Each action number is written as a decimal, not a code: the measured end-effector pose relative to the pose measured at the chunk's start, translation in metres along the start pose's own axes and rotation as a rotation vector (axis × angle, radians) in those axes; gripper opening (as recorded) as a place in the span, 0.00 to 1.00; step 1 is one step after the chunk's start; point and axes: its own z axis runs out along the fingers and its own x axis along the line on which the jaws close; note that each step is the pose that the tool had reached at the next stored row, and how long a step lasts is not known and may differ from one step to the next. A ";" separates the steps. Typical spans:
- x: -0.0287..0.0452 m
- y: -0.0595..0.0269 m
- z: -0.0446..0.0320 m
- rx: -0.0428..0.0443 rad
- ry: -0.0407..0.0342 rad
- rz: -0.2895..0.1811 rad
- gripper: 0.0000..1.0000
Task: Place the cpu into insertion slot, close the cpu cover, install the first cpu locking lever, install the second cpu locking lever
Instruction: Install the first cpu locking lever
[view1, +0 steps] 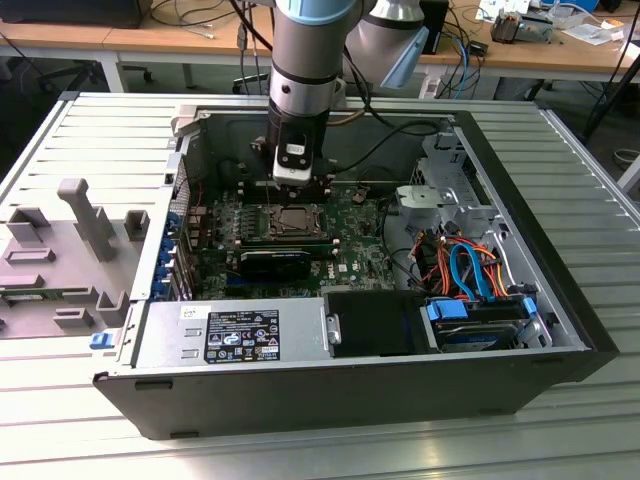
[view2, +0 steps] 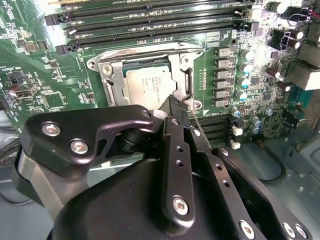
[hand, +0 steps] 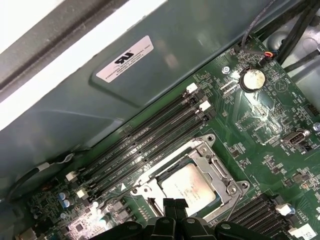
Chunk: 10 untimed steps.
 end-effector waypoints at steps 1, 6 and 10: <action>0.0000 0.0000 0.0000 0.0006 0.0001 -0.006 0.11; 0.0000 0.0000 0.0000 0.0016 0.0003 -0.019 0.11; 0.0000 0.0000 0.0000 0.0027 0.0005 -0.033 0.11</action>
